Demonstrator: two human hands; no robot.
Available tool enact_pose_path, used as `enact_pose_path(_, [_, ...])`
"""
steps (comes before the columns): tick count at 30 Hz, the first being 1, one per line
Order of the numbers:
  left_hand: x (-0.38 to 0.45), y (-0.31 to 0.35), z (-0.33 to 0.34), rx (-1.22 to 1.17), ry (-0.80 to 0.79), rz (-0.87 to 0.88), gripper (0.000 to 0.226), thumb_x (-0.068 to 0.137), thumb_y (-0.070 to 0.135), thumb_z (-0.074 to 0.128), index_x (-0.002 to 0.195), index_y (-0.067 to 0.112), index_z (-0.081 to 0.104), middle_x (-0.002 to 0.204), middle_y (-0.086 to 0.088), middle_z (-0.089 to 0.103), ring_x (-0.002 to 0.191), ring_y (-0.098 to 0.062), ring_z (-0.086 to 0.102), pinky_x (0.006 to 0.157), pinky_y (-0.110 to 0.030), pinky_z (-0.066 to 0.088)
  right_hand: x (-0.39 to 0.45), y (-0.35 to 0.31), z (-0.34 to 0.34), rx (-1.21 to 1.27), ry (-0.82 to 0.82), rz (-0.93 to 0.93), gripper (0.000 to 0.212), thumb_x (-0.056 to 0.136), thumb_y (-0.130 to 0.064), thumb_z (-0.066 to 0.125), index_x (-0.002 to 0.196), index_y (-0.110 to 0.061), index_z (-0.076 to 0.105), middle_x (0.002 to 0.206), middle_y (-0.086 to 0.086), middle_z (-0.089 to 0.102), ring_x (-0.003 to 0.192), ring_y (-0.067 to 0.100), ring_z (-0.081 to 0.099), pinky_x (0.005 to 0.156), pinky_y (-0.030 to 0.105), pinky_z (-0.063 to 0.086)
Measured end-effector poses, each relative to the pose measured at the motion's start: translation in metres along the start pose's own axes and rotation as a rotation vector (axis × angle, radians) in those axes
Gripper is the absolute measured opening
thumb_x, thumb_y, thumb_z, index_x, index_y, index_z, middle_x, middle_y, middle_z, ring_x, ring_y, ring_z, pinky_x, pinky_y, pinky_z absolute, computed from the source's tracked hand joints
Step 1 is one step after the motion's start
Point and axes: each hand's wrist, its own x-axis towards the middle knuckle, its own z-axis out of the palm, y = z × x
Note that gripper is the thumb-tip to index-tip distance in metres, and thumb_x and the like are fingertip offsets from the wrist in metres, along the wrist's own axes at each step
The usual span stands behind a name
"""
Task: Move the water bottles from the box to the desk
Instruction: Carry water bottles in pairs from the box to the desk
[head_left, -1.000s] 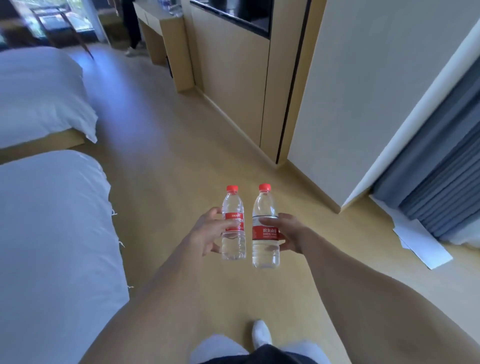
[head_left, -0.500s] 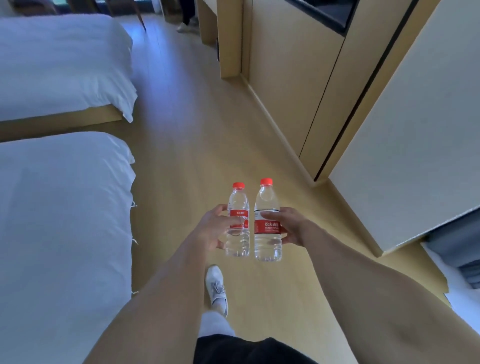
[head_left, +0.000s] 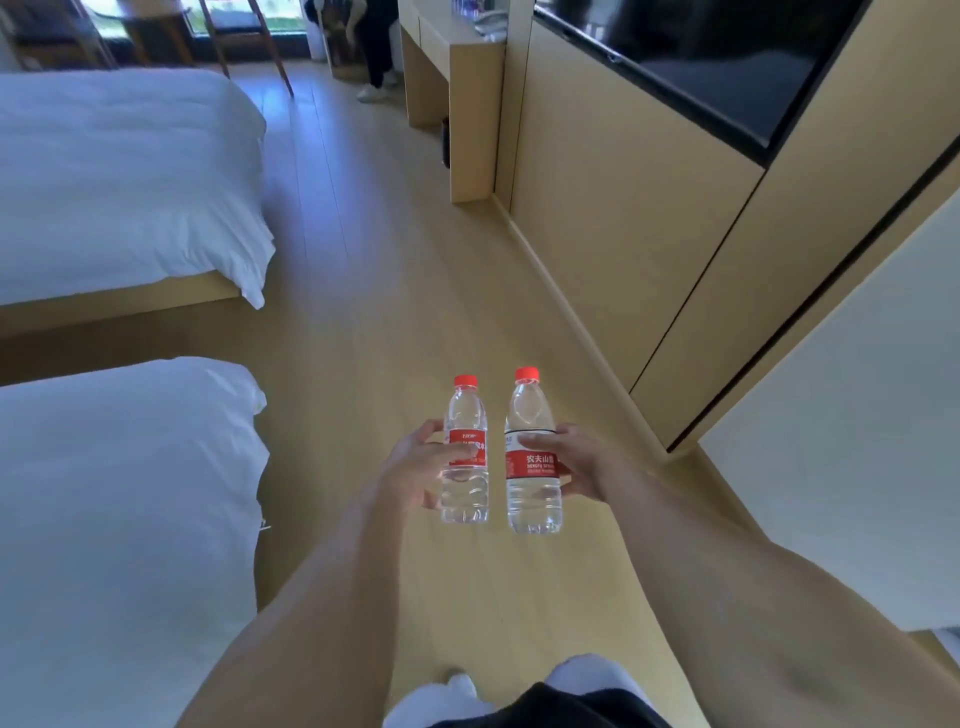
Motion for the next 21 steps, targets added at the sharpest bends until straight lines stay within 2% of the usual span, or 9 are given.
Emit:
enact_pose_path(4, [0.05, 0.042, -0.025, -0.012, 0.048, 0.038, 0.041, 0.072, 0.019, 0.087, 0.105, 0.033, 0.067, 0.088, 0.001, 0.078, 0.07, -0.017, 0.074, 0.052, -0.032, 0.051, 0.057, -0.051, 0.01, 0.005, -0.02, -0.03, 0.058, 0.082, -0.021, 0.08, 0.132, -0.011, 0.052, 0.12, 0.017, 0.068, 0.109, 0.034, 0.067, 0.09, 0.055, 0.055])
enact_pose_path(8, [0.103, 0.086, -0.048, -0.061, 0.109, 0.079, 0.042, 0.076, 0.01, 0.084, 0.109, 0.029, 0.065, 0.084, -0.001, 0.077, 0.072, -0.021, 0.074, 0.065, -0.051, 0.059, 0.123, -0.099, 0.016, -0.009, -0.058, -0.051, 0.056, 0.083, -0.02, 0.079, 0.131, -0.011, 0.051, 0.121, 0.018, 0.067, 0.105, 0.033, 0.067, 0.089, 0.055, 0.055])
enact_pose_path(12, [0.157, 0.142, -0.068, -0.083, 0.155, 0.111, 0.044, 0.08, 0.009, 0.081, 0.114, 0.028, 0.062, 0.099, -0.008, 0.075, 0.087, -0.029, 0.074, 0.082, -0.07, 0.052, 0.195, -0.155, 0.018, -0.009, -0.104, -0.071, 0.056, 0.083, -0.02, 0.079, 0.13, -0.011, 0.05, 0.123, 0.018, 0.066, 0.102, 0.033, 0.067, 0.085, 0.053, 0.056])
enact_pose_path(15, [0.196, 0.19, -0.082, -0.1, 0.191, 0.113, 0.048, 0.083, 0.007, 0.078, 0.123, 0.023, 0.059, 0.113, -0.017, 0.07, 0.105, -0.037, 0.07, 0.088, -0.074, 0.048, 0.251, -0.203, 0.017, -0.007, -0.133, -0.072, 0.055, 0.083, -0.02, 0.079, 0.129, -0.011, 0.05, 0.122, 0.017, 0.066, 0.103, 0.034, 0.067, 0.09, 0.057, 0.054])
enact_pose_path(21, [0.272, 0.273, -0.104, -0.175, 0.191, 0.135, 0.051, 0.085, 0.004, 0.075, 0.13, 0.02, 0.056, 0.103, -0.014, 0.07, 0.092, -0.029, 0.068, 0.085, -0.07, 0.05, 0.344, -0.301, 0.016, -0.034, -0.209, -0.071, 0.052, 0.083, -0.02, 0.079, 0.125, -0.013, 0.049, 0.111, 0.015, 0.068, 0.094, 0.032, 0.068, 0.09, 0.059, 0.053])
